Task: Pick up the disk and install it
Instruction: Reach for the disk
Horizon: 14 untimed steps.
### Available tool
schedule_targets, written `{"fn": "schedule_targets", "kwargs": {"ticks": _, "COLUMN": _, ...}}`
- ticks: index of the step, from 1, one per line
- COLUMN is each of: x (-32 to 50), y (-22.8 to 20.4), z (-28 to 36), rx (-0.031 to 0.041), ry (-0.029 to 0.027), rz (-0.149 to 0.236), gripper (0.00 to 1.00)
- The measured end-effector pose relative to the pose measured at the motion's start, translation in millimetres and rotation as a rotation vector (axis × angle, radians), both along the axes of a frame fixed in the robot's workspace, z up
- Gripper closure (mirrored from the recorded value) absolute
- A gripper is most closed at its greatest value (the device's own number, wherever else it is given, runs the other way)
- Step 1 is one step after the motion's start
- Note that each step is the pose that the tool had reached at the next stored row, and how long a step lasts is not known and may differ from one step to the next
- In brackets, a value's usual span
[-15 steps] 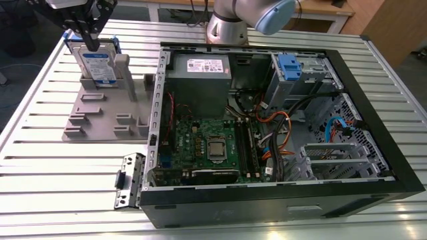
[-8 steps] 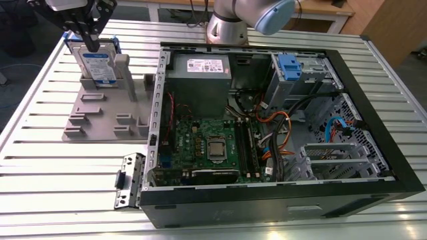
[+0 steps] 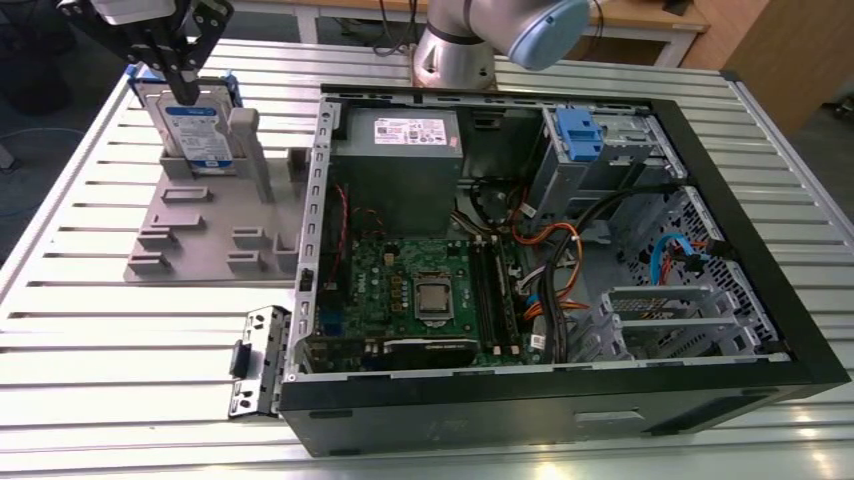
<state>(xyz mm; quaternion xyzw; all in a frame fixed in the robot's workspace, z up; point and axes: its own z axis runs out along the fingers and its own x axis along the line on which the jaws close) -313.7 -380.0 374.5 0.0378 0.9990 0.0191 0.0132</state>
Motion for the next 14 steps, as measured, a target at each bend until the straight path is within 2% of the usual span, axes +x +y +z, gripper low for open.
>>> {"fn": "schedule_targets", "kwargs": {"ticks": 14, "x": -3.9, "y": 5.5, "z": -4.7, "rx": 0.0, "ry": 0.0001, "rz": 0.0, "gripper": 0.9}}
